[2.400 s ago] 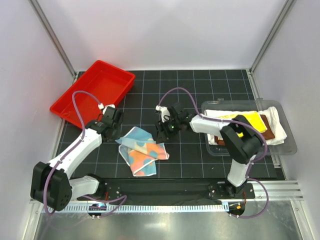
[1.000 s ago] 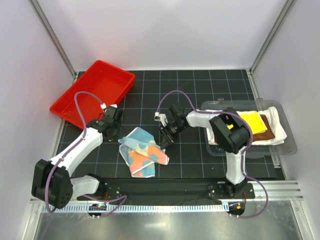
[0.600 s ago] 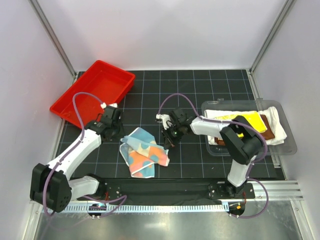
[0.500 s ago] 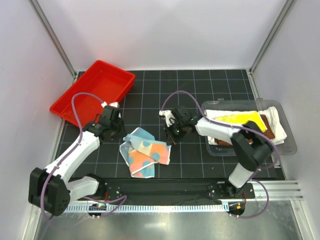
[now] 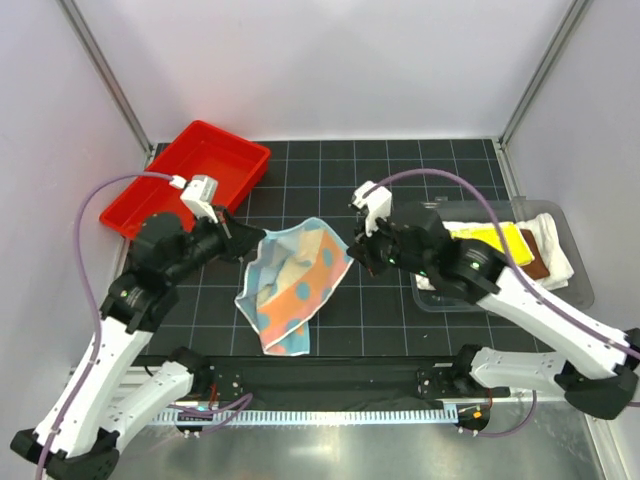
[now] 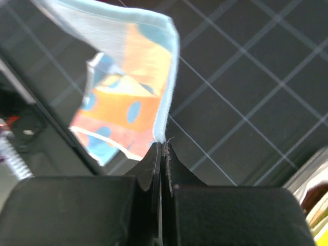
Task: Fold and stack the towels
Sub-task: Flatten out the crumpled towel
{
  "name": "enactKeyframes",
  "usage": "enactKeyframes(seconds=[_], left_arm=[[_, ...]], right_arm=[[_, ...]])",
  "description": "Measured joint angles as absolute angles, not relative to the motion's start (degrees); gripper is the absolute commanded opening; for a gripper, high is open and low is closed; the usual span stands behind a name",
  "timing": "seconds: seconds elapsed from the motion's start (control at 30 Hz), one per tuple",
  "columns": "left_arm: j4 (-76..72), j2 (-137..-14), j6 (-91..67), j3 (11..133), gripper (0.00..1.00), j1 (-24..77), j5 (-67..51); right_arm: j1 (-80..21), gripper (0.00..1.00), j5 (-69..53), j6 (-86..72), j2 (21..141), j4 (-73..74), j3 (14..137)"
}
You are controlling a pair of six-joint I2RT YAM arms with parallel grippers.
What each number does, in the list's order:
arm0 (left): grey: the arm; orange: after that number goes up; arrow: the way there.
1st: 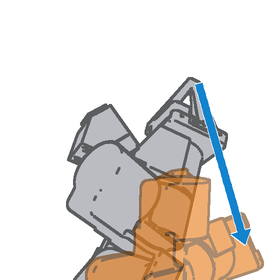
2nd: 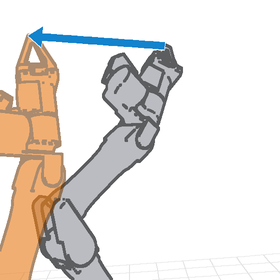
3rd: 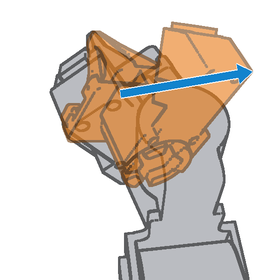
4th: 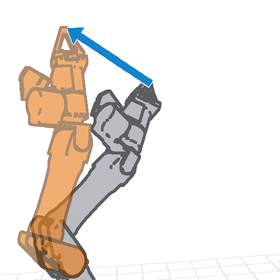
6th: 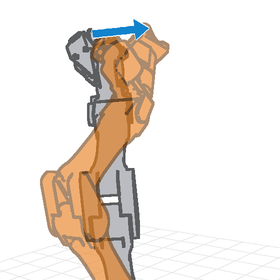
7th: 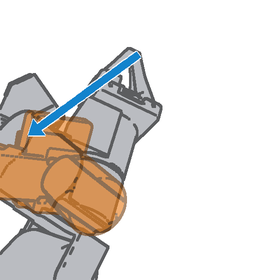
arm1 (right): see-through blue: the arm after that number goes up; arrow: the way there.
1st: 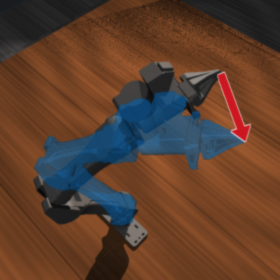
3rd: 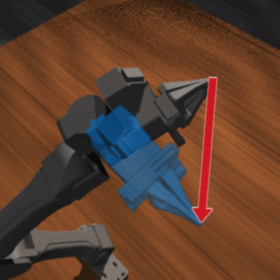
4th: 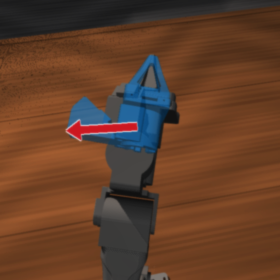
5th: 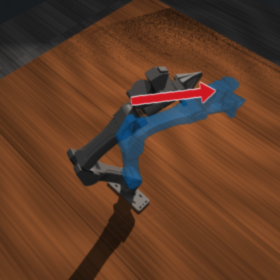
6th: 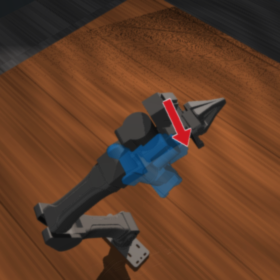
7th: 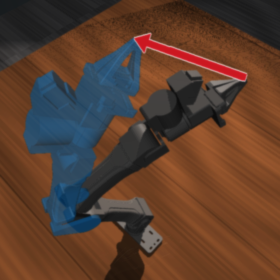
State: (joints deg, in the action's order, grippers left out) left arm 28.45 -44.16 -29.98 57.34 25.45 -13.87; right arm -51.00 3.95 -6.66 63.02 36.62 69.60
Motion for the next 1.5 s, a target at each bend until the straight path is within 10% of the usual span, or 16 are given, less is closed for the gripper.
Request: enactKeyframes(seconds=[0.83,1.5], left_arm=[[25.3,-40.6,-33.9,73.3,0.00,27.3,-18.8],[25.0,-47.3,-26.9,73.2,0.00,27.7,-9.7]], right_arm=[[-58.5,0.01,6.0,1.5,55.7,49.1,97.3],[-58.9,0.01,26.7,12.5,62.4,48.5,96.2]])
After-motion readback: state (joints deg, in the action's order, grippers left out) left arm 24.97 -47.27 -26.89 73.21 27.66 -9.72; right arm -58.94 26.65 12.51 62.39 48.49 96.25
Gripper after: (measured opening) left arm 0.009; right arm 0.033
